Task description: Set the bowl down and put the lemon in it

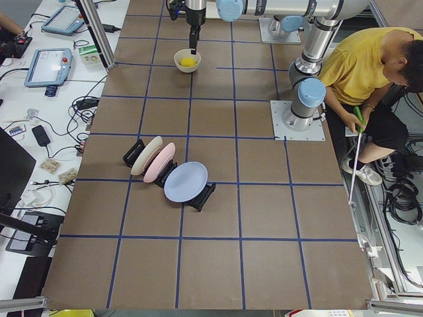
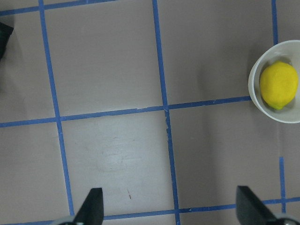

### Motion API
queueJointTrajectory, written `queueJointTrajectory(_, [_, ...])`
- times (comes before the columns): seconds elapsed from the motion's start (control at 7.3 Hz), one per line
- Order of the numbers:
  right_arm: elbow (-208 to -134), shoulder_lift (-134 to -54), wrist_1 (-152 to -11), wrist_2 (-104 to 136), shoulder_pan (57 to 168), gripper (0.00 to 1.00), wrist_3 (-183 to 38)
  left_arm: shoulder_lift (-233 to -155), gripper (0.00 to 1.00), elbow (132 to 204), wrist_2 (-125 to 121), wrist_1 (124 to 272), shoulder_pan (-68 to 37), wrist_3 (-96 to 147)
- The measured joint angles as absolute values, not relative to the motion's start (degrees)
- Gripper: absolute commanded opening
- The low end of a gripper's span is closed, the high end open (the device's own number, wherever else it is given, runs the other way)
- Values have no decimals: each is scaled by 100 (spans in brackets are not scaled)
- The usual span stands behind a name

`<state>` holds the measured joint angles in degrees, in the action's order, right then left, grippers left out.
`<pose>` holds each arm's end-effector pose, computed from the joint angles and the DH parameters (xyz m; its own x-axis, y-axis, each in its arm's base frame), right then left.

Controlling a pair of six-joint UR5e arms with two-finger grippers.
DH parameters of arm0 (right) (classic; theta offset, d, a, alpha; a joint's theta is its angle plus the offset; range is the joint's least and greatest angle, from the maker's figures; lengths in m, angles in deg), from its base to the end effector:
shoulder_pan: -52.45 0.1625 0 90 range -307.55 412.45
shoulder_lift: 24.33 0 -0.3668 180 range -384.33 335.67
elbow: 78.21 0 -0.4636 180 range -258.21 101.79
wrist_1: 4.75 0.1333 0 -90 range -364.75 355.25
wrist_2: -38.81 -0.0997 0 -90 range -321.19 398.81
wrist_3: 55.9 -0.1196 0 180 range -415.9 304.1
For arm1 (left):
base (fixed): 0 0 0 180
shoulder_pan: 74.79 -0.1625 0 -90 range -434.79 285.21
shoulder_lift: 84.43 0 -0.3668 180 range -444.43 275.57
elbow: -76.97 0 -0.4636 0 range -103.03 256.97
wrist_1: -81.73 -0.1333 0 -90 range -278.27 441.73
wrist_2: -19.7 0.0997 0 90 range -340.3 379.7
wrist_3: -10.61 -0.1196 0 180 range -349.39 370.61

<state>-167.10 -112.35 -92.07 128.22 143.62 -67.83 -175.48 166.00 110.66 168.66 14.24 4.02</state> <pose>0.1461 -0.5655 0.3965 -0.9824 0.1869 0.0027 0.1867 0.9804 0.0627 -0.1215 -0.5783 0.4144 -0.9950 0.0969 -0.0226 0.0979 0.9939 -0.0499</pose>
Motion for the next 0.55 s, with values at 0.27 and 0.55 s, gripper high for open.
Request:
queueJointTrajectory(0.27, [-16705, -11288, -9128, 12844, 14230, 100, -6626, -17549, 100, 16600, 11066, 16866, 1424, 402])
queueJointTrajectory(0.55, [-16722, -11330, -9103, 12865, 14207, 100, -6580, -17549, 100, 16600, 11066, 16866, 1424, 402])
